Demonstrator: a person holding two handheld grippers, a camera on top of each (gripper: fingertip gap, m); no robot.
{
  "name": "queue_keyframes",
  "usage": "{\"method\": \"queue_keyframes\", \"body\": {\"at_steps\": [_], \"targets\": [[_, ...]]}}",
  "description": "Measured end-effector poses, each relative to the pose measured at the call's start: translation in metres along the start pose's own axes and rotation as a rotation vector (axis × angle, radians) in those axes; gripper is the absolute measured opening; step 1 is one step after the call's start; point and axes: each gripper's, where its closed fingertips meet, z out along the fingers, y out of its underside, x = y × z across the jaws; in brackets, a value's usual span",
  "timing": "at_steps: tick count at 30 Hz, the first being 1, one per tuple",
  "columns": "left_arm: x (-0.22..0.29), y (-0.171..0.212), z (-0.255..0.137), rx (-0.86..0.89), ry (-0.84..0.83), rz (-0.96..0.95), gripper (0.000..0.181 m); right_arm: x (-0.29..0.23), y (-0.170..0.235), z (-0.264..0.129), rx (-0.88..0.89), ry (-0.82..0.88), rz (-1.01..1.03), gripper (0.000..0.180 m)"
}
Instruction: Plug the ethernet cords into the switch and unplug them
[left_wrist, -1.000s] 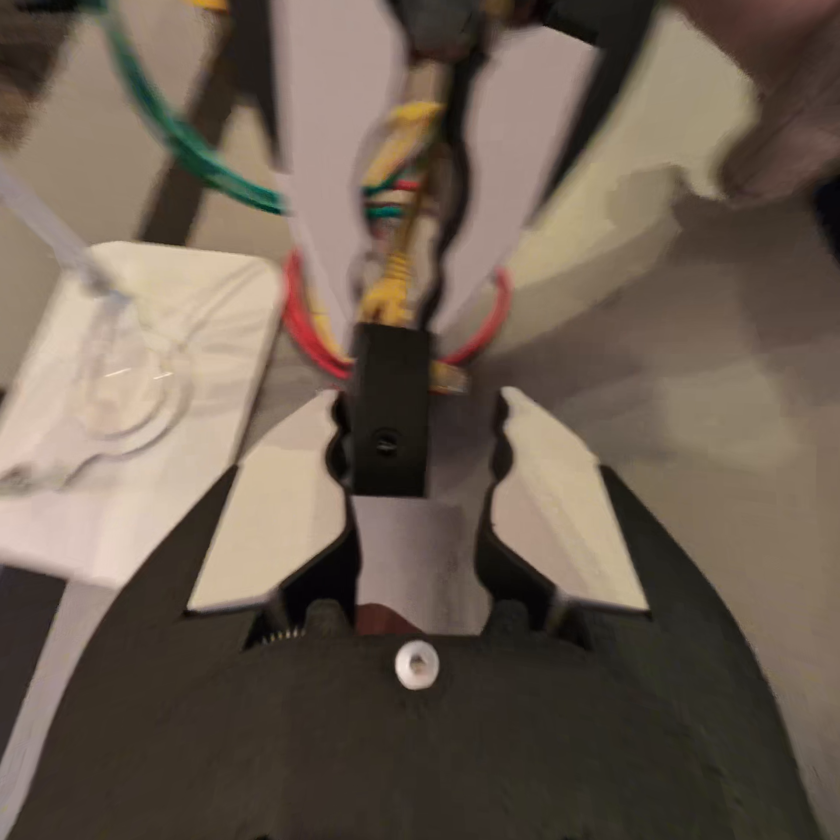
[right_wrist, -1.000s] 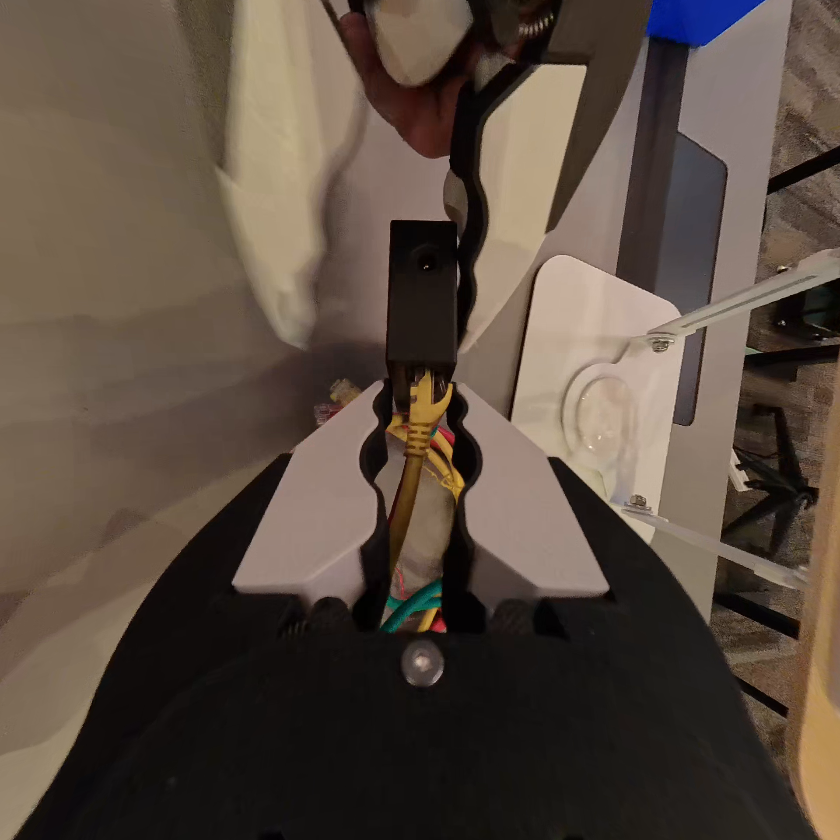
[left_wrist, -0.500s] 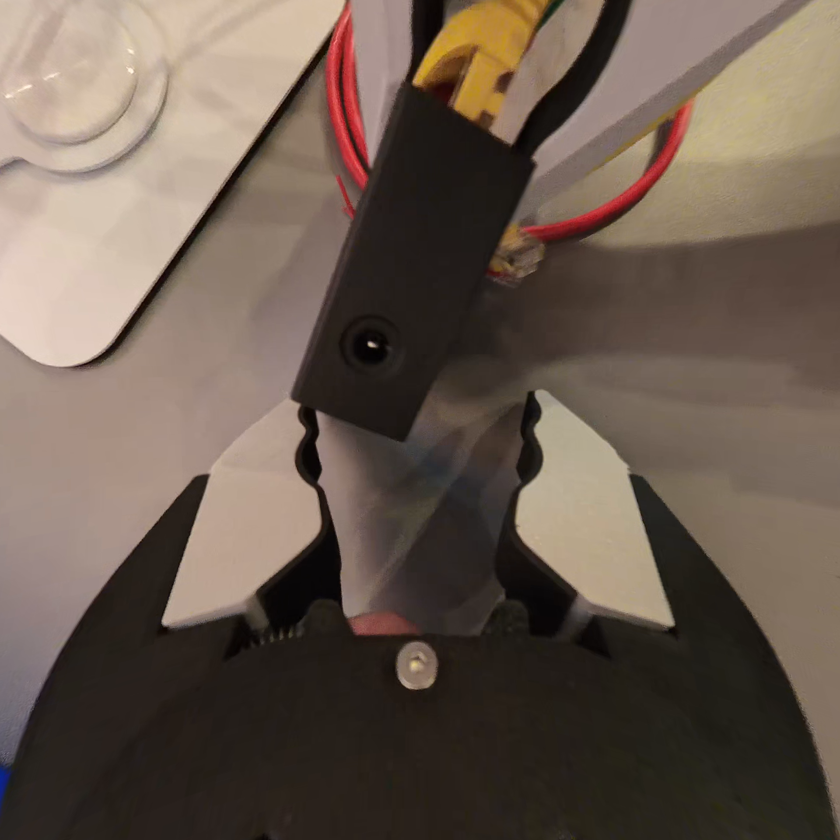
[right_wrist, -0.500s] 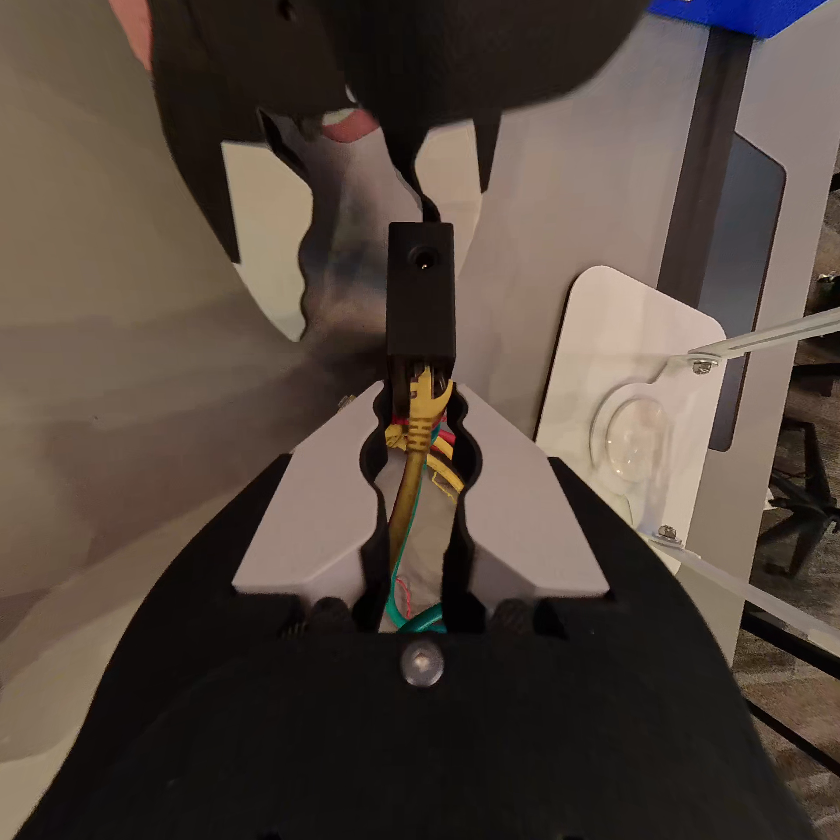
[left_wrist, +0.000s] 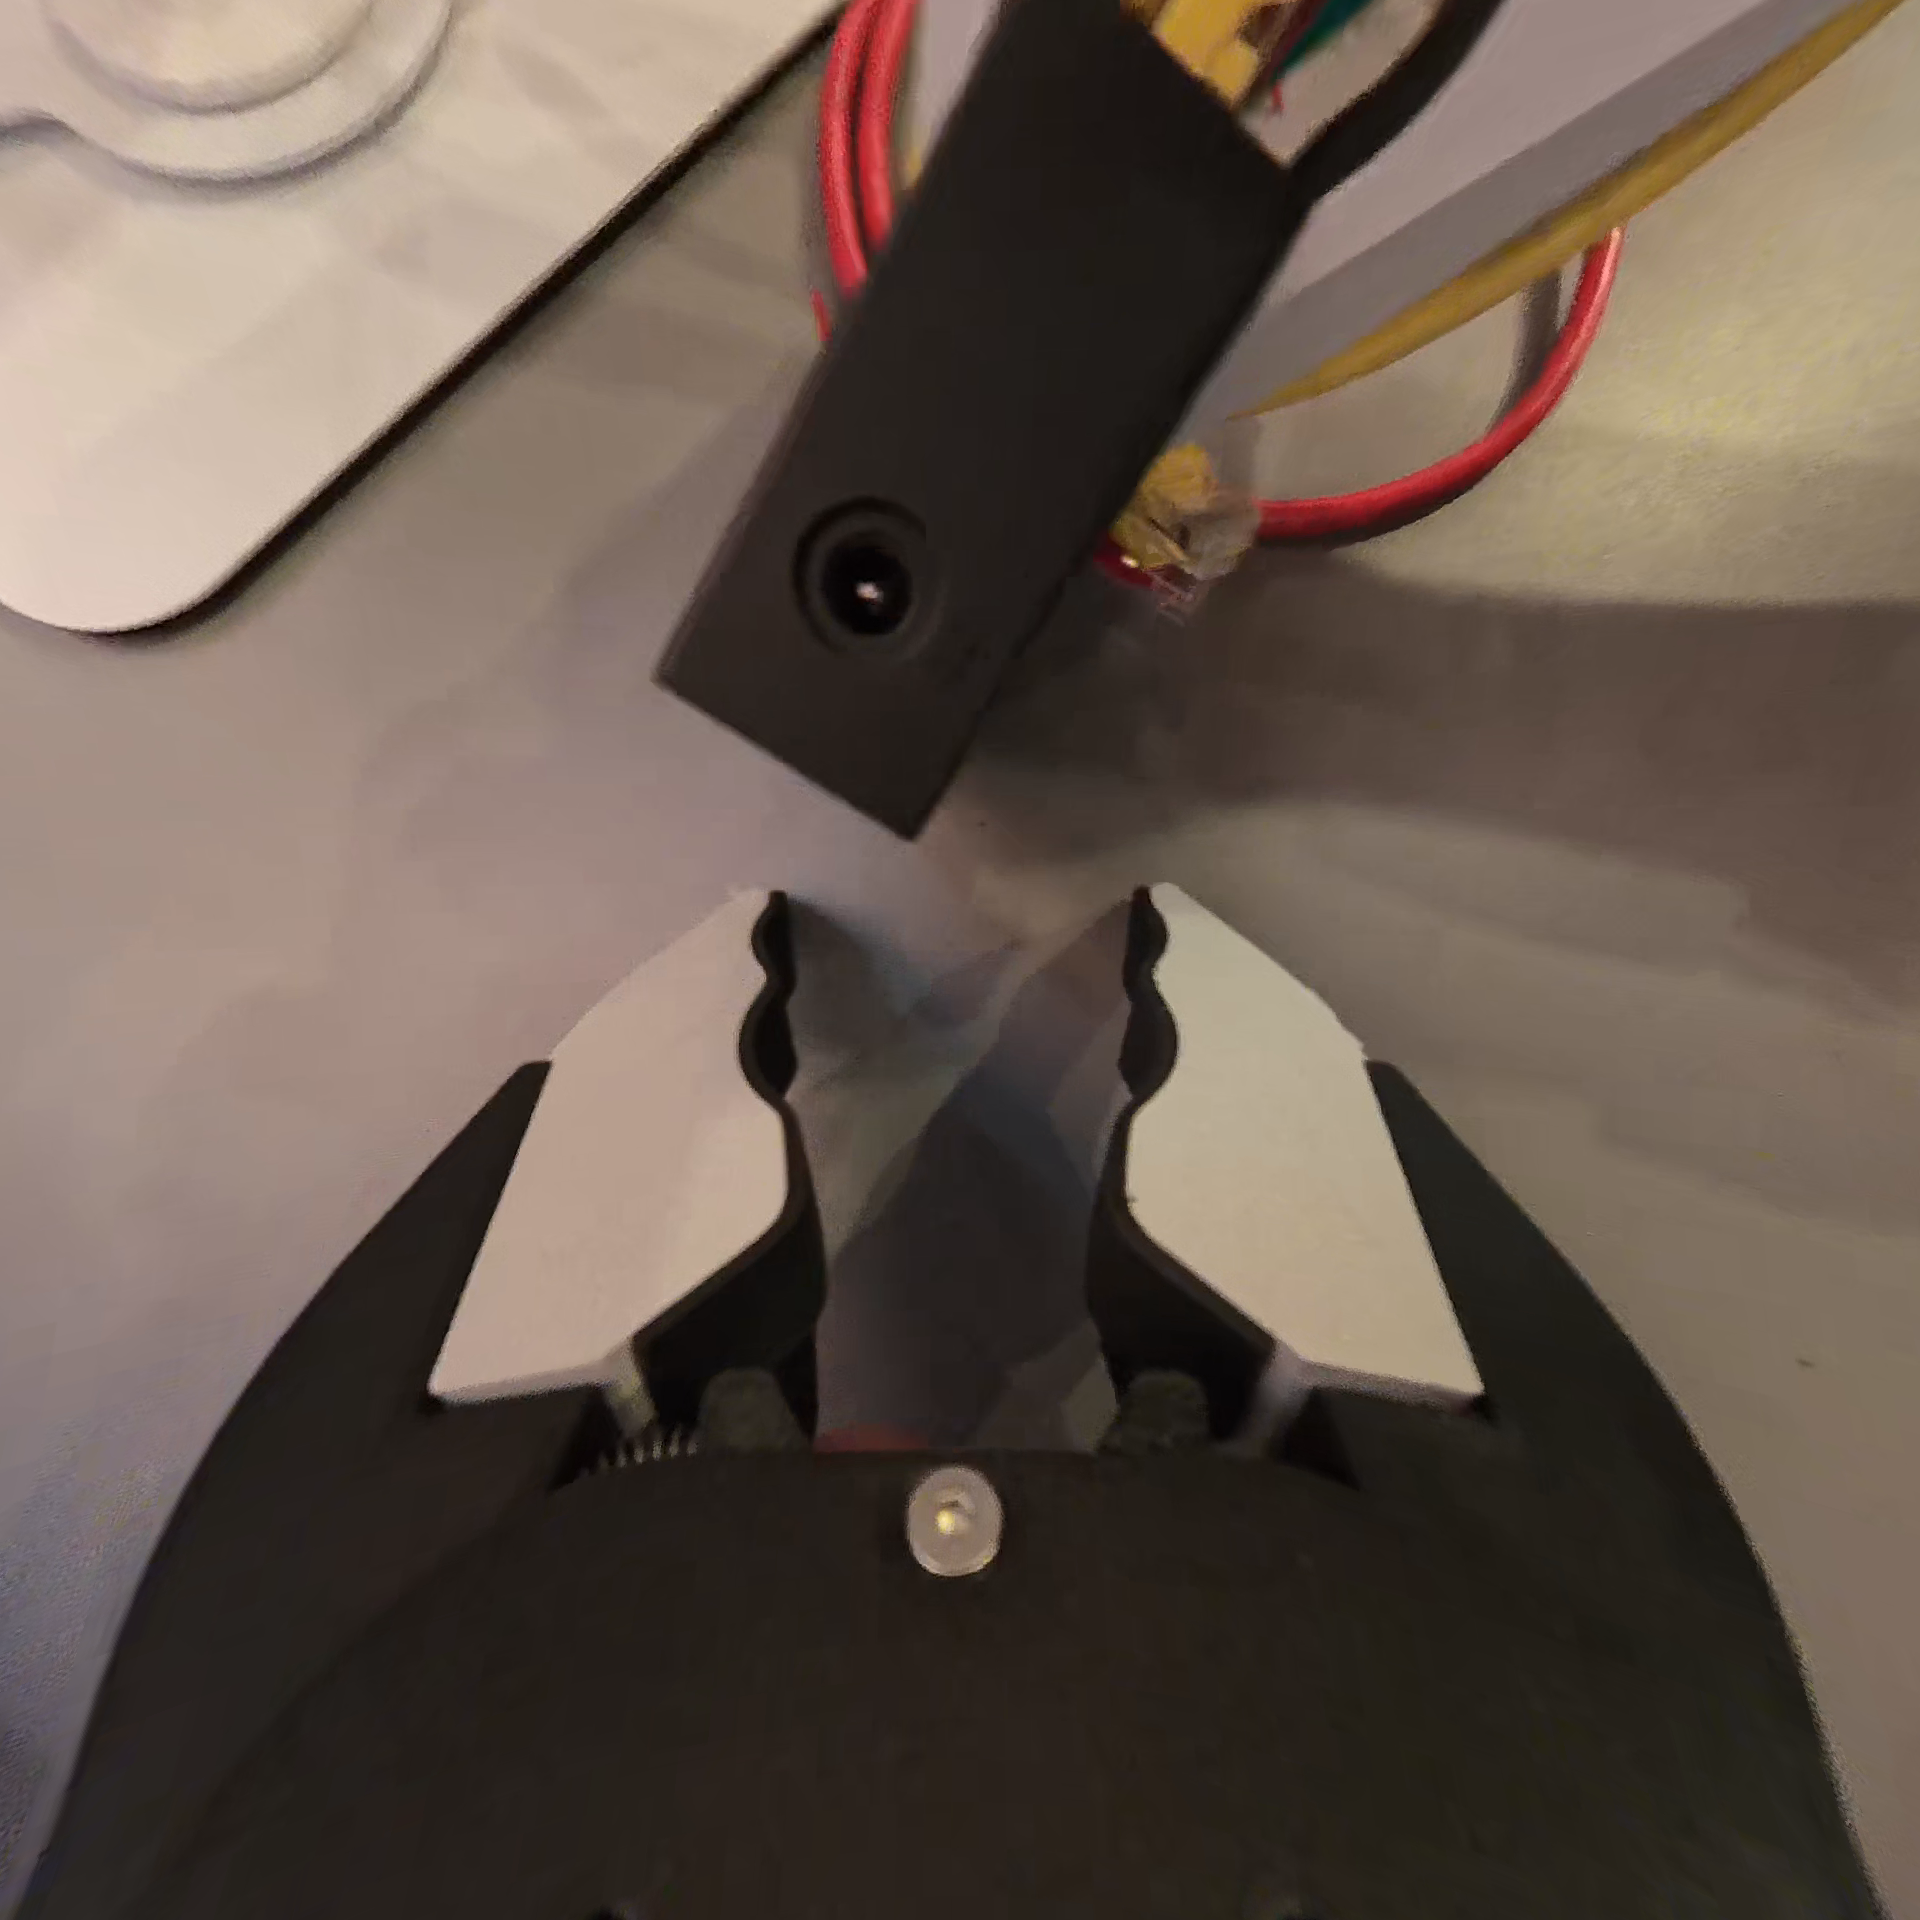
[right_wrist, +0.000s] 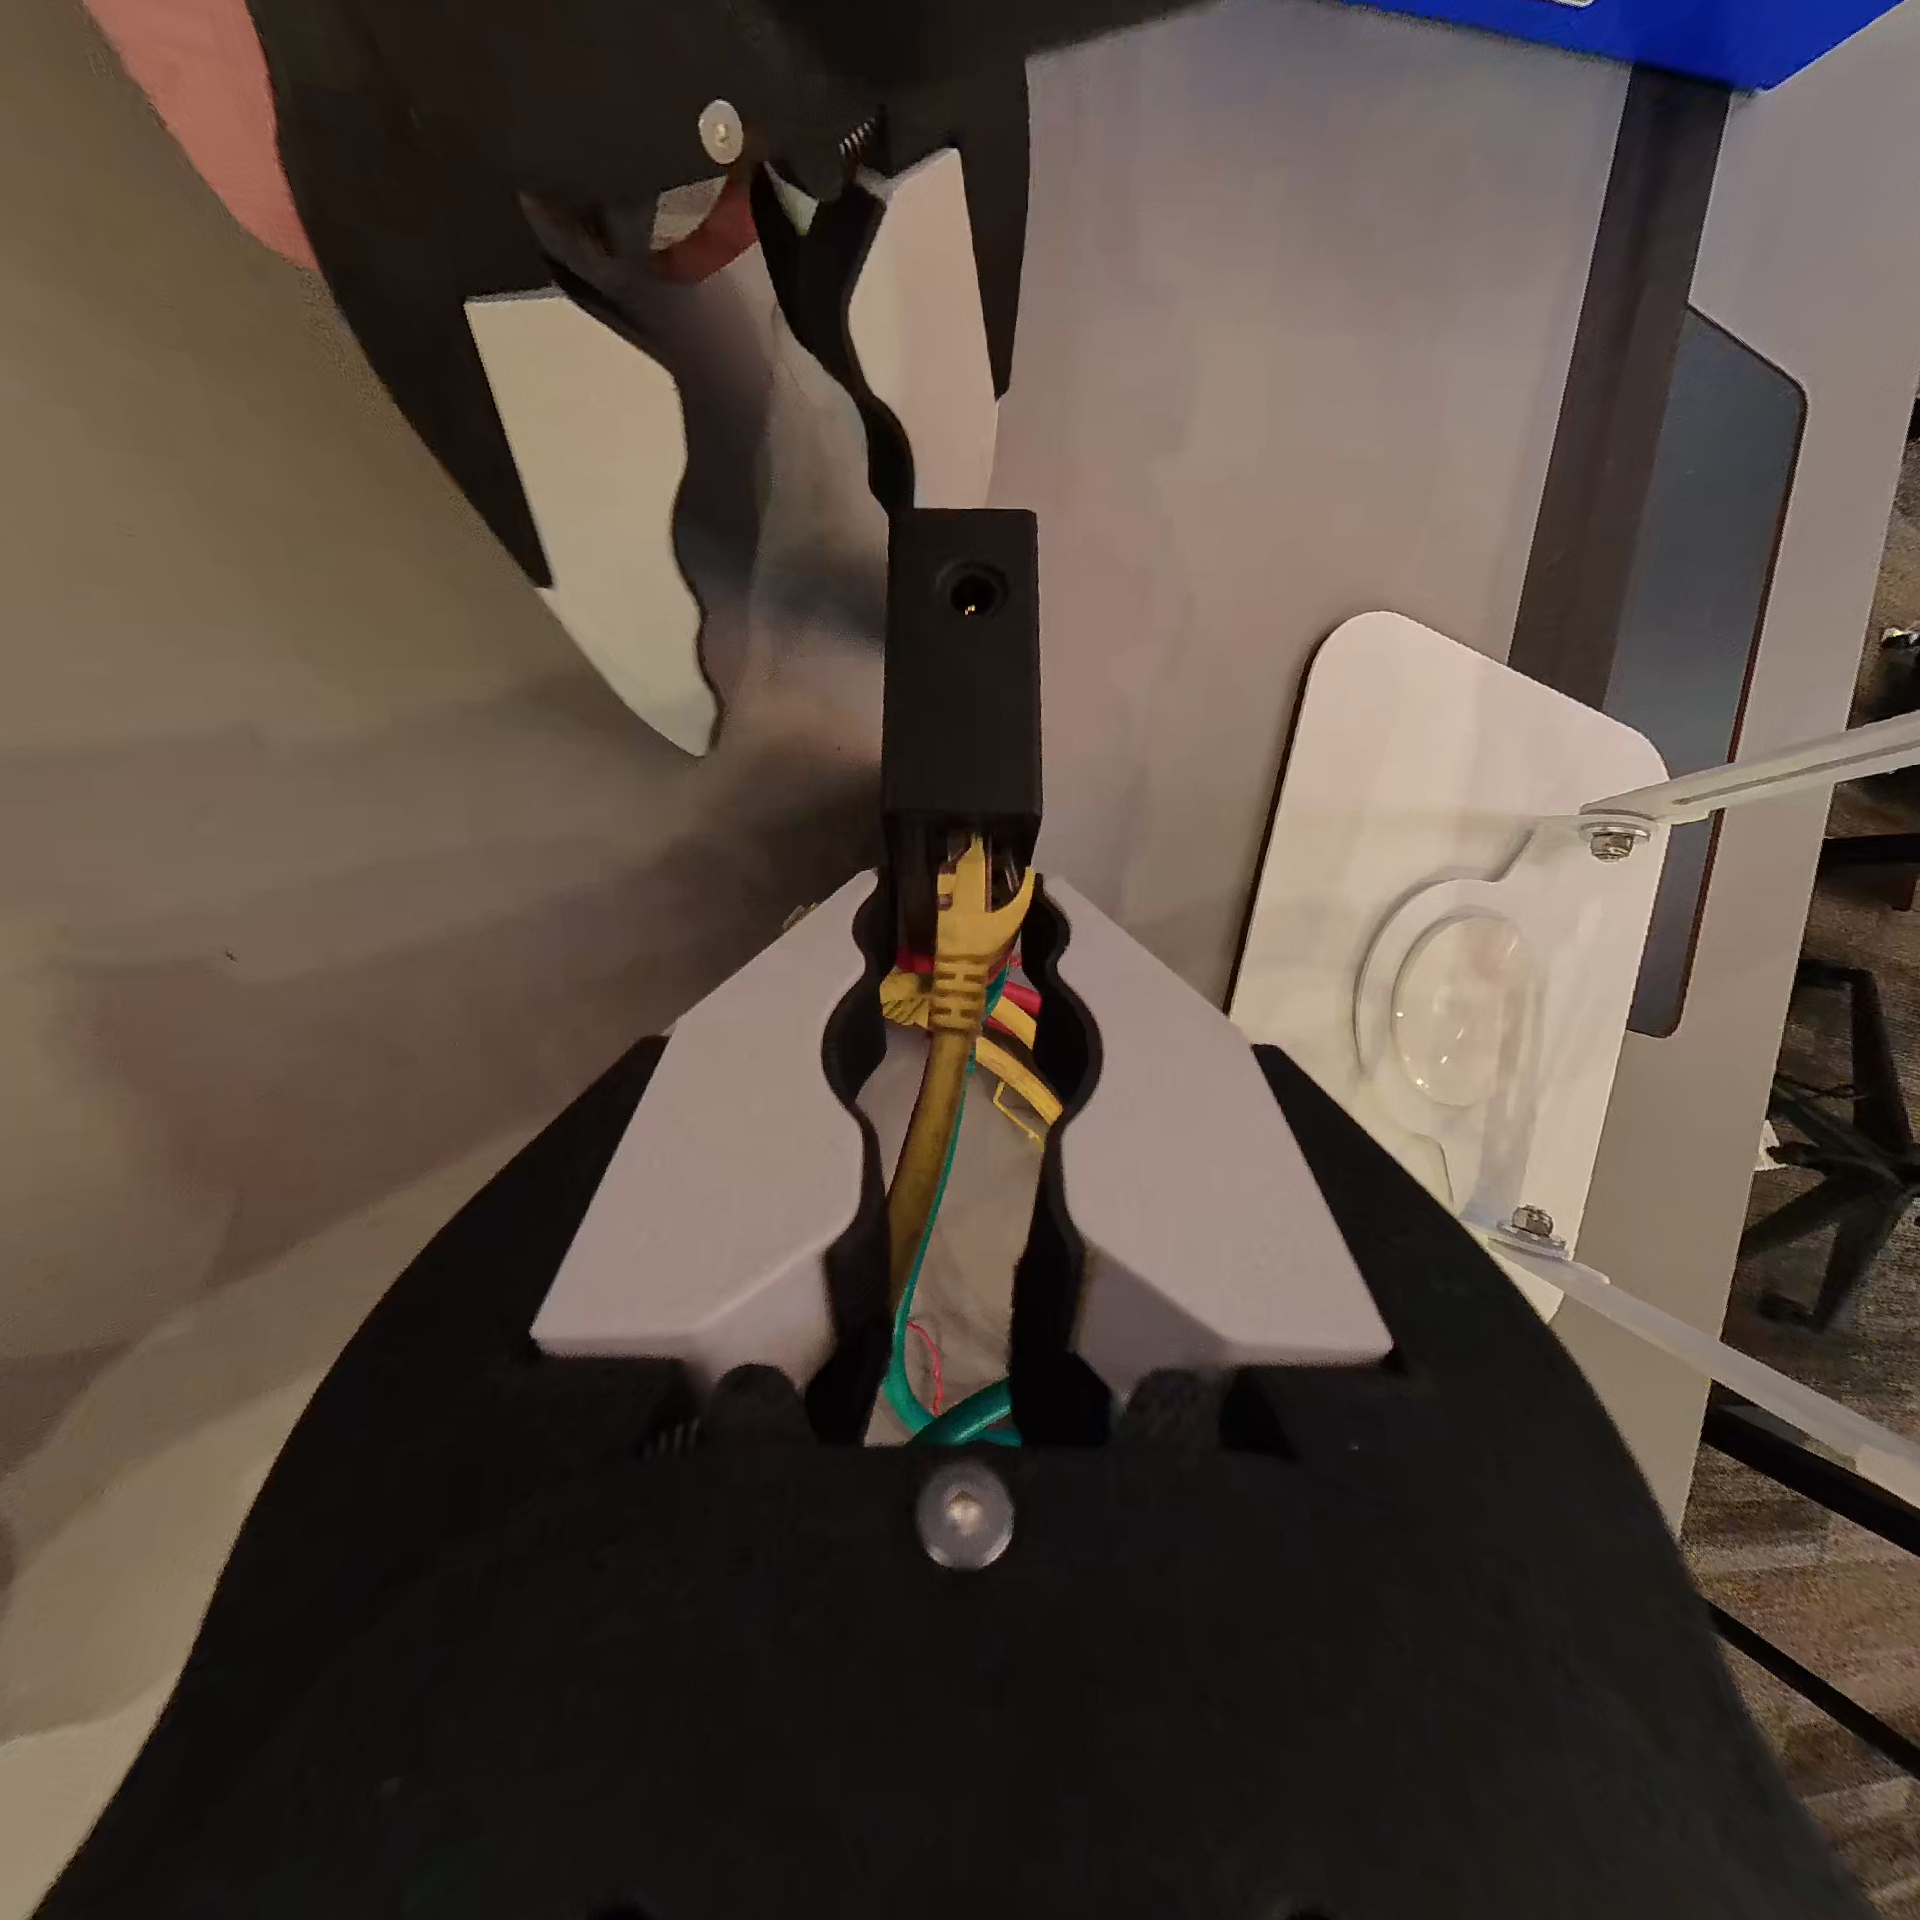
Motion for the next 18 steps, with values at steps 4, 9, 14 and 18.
{"method": "queue_keyframes", "body": {"at_steps": [4,9,14,18], "targets": [[0.0010,-0.0011,0.0006,0.023,0.000,0.021,0.056,-0.0002,0.0001,0.0002,0.001,-0.002,0.000,0.022],[0.0058,-0.0015,0.0013,0.020,0.008,0.021,0.063,-0.0006,0.0005,0.0001,0.006,-0.007,0.004,0.022],[0.0058,-0.0020,0.0016,0.034,0.002,0.006,0.061,-0.0003,0.0004,-0.0006,0.010,-0.007,0.004,0.022],[0.0076,-0.0012,0.0012,0.029,0.012,0.005,0.068,-0.0005,0.0005,0.0000,0.009,-0.009,0.005,0.022]]}}
